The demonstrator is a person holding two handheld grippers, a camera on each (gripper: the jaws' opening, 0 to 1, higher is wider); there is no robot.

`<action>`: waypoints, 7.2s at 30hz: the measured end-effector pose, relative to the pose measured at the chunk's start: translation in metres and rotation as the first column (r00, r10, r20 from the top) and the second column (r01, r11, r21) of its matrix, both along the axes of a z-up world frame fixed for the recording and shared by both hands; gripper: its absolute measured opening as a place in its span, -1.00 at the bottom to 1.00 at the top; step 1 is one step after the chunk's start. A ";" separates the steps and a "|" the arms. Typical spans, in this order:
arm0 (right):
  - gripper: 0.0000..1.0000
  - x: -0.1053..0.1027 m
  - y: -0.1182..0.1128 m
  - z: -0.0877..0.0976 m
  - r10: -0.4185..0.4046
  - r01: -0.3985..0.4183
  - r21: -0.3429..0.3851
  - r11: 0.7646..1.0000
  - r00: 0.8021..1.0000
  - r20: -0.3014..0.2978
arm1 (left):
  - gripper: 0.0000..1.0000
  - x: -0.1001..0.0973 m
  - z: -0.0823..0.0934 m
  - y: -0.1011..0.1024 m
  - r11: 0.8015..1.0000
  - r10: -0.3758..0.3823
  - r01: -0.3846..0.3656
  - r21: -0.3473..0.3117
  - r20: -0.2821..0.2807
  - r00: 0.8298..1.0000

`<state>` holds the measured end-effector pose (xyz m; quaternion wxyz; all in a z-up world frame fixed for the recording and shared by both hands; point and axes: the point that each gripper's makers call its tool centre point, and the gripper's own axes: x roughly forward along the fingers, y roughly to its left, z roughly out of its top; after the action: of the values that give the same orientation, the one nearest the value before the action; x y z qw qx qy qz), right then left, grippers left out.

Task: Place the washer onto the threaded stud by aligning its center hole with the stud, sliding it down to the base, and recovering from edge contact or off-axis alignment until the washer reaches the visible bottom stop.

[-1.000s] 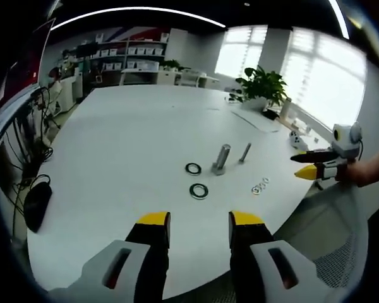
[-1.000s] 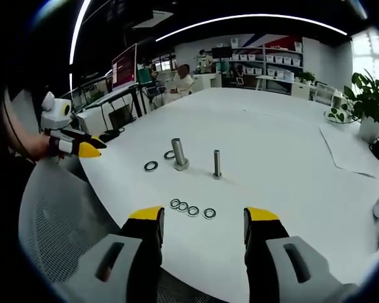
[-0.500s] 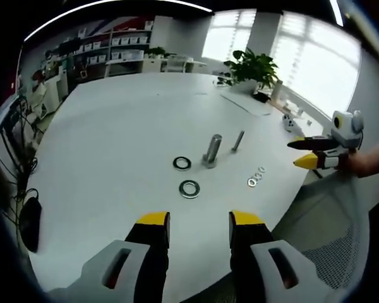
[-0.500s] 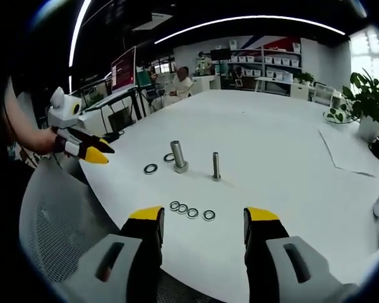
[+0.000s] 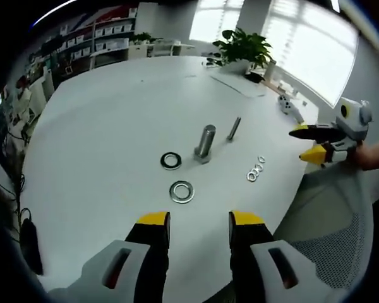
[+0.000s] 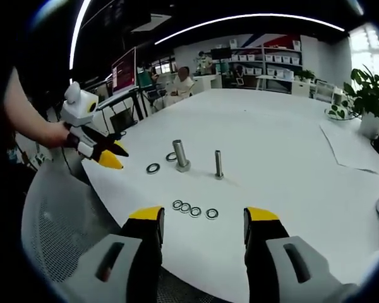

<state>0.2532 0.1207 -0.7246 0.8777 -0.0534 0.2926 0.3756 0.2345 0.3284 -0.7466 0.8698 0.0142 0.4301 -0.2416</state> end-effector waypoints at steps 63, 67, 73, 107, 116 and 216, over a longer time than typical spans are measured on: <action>0.06 -0.005 0.006 -0.001 0.032 -0.032 0.016 0.999 0.999 -0.019 | -0.34 0.040 -0.050 -0.006 0.879 -0.233 0.336 0.338 -0.310 0.922; 0.06 -0.005 0.006 -0.001 0.033 -0.033 0.017 0.999 0.999 -0.019 | -0.26 0.038 -0.051 -0.010 0.860 -0.283 0.383 0.338 -0.309 0.908; 0.06 -0.005 0.006 -0.002 0.035 -0.035 0.015 0.999 0.999 -0.020 | -0.23 0.040 -0.052 -0.010 0.856 -0.280 0.388 0.342 -0.324 0.904; 0.04 -0.004 0.005 -0.001 0.029 -0.029 0.022 0.999 0.999 -0.016 | -0.48 0.040 -0.052 -0.010 0.839 -0.240 0.398 0.371 -0.405 0.882; 0.03 -0.004 0.005 -0.001 0.029 -0.029 0.023 0.999 0.999 -0.016 | -0.58 0.039 -0.053 -0.012 0.818 -0.275 0.435 0.376 -0.409 0.870; 0.00 -0.005 0.006 0.000 0.032 -0.031 0.030 0.999 0.999 -0.022 | -0.62 0.094 0.022 -0.066 0.738 -0.471 0.582 0.343 -0.355 0.807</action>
<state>0.2487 0.1265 -0.7241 0.8691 -0.0407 0.2958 0.3944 0.3281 0.2623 -0.7245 0.6786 0.3004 0.5545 -0.3766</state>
